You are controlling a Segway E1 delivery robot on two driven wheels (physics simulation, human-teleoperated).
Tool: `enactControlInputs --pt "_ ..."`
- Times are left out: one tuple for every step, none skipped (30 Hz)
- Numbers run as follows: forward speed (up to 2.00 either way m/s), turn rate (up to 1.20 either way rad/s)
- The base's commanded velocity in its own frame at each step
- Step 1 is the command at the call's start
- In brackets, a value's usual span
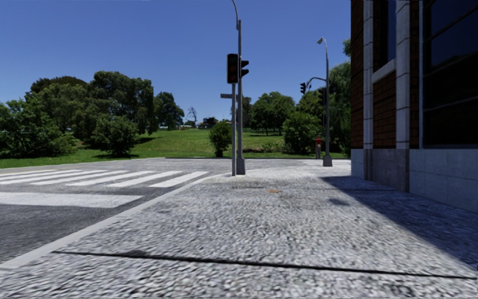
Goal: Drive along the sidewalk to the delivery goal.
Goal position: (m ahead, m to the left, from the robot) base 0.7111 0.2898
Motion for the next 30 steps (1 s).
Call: enactControlInputs --pt "2.00 0.00" --pt "2.00 0.00" --pt "2.00 0.00" --pt "2.00 0.00" --pt "2.00 0.00" --pt "2.00 0.00" --pt "2.00 0.00" --pt "2.00 0.00" --pt "2.00 0.00" --pt "1.94 0.00" --pt "1.94 0.00" --pt "1.82 0.00" --pt "1.72 0.00" --pt "1.62 0.00" --pt "1.55 0.00" --pt "1.51 0.00" --pt "1.51 0.00" --pt "1.43 0.00" --pt "1.37 0.00" --pt "1.31 0.00" --pt "1.31 0.00" --pt "1.19 0.00" --pt "1.05 0.00" --pt "0.89 0.00" --pt "0.71 0.00" --pt "0.48 0.00" --pt "0.48 0.00" --pt "0.00 0.00" --pt "0.00 0.00" --pt "0.00 0.00"
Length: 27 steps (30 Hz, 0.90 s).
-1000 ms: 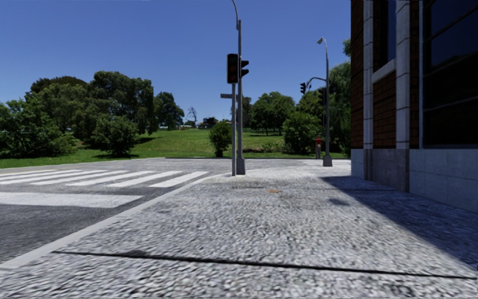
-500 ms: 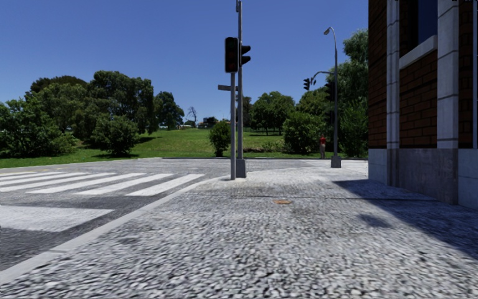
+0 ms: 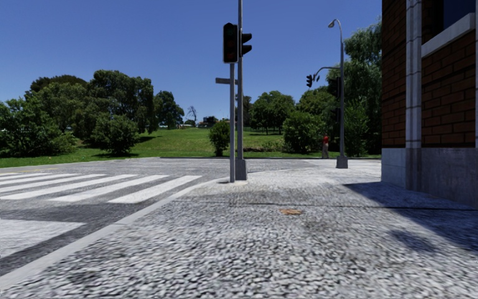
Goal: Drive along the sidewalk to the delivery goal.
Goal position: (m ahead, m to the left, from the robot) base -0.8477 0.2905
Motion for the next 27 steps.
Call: enactControlInputs --pt "0.00 0.00" --pt "0.00 0.00" --pt "0.00 0.00" --pt "0.00 0.00" --pt "0.00 0.00" --pt "0.00 0.00" --pt "0.00 0.00" --pt "0.00 0.00" --pt "0.00 0.00" --pt "0.00 0.00" --pt "0.00 0.00" --pt "0.00 0.00" --pt "0.00 0.00" --pt "0.00 0.00" --pt "0.00 0.00" --pt "0.00 0.00" --pt "0.00 0.00" --pt "0.00 0.00" --pt "0.00 0.00" --pt "0.00 0.00" --pt "0.00 0.00" --pt "0.00 0.00" --pt "0.00 0.00" --pt "0.00 0.00" --pt "0.00 0.00" --pt "0.00 0.00" --pt "0.00 0.00"
